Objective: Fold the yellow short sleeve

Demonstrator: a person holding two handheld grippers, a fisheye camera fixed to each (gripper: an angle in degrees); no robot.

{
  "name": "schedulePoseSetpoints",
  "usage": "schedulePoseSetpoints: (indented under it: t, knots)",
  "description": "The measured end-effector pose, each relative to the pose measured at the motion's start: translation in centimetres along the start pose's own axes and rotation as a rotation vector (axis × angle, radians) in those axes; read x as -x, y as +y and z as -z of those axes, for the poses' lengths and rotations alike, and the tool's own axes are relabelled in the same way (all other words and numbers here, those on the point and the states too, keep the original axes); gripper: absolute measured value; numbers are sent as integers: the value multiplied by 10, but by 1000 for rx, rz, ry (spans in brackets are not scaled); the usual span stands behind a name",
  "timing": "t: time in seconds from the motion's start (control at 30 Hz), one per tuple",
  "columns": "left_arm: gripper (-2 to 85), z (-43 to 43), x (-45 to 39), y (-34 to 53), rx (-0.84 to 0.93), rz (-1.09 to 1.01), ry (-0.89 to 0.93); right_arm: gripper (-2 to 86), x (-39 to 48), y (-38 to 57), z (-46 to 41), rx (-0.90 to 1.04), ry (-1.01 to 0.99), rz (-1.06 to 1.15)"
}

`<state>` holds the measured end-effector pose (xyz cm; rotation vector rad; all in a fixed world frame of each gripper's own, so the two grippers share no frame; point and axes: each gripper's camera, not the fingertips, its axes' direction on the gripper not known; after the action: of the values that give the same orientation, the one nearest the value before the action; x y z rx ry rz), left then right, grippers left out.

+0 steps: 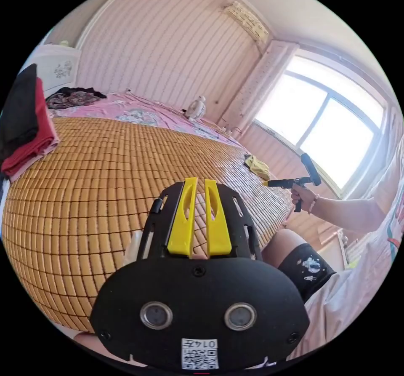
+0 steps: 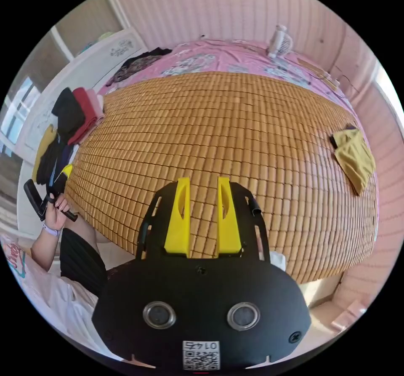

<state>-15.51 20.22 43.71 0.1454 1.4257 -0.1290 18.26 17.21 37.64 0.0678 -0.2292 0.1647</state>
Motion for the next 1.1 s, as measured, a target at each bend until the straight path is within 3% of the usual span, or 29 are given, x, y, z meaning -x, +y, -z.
schedulePoseSetpoints:
  t: [0.13, 0.27, 0.43, 0.63, 0.83, 0.93, 1.1]
  knots:
    - [60, -74, -62, -14, 122, -205, 94, 91, -119, 96, 43, -109, 90, -307]
    - [83, -163, -120, -31, 245, -391, 145, 90, -201, 139, 53, -187, 95, -420]
    - [74, -286, -166, -66, 335, -505, 133, 89, -266, 126, 36, -201, 92, -363]
    - [61, -446, -206, -121, 350, -471, 118, 101, -312, 50, -7, -178, 92, -187]
    - [54, -594, -249, -135, 405, -504, 78, 121, -366, 3, -48, -190, 180, -282]
    - [76, -653, -272, -134, 421, -524, 72, 129, -396, -2, -71, -139, 125, -294]
    - [73, -738, -307, -126, 534, -581, -51, 44, -436, 24, -74, -168, 85, -340]
